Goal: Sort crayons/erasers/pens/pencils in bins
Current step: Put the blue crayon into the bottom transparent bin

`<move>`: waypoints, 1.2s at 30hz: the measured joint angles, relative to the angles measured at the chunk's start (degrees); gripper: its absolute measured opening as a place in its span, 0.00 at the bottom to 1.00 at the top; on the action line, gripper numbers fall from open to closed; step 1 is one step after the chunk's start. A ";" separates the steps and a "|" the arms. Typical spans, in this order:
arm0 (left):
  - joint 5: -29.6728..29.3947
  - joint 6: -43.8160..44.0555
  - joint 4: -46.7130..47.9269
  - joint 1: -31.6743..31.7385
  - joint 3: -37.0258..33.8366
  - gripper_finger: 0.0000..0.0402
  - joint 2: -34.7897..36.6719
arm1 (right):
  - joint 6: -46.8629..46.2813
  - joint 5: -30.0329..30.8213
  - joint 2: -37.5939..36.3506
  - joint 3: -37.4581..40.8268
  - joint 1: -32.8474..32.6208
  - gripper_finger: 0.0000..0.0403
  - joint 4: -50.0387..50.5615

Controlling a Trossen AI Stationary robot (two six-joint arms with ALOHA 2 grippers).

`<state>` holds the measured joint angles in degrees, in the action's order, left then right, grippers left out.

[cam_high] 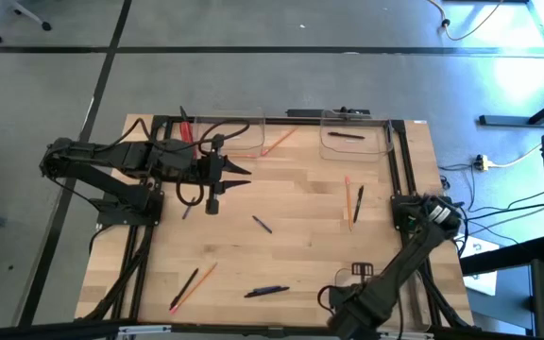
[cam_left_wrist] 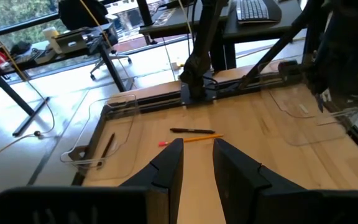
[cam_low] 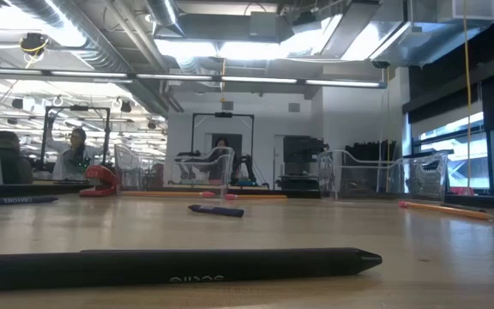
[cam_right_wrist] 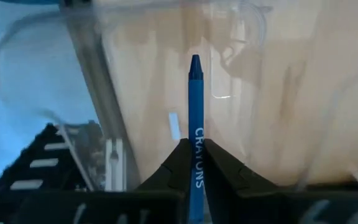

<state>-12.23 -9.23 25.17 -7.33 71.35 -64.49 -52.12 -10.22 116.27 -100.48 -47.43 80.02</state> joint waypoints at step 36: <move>-0.03 -0.03 0.04 0.00 0.00 0.20 0.00 | 3.17 -2.10 0.02 14.68 2.77 0.23 -9.08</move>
<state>-12.26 -9.26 25.21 -7.33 71.35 -64.49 -48.95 -12.31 116.29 -85.80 -44.66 70.94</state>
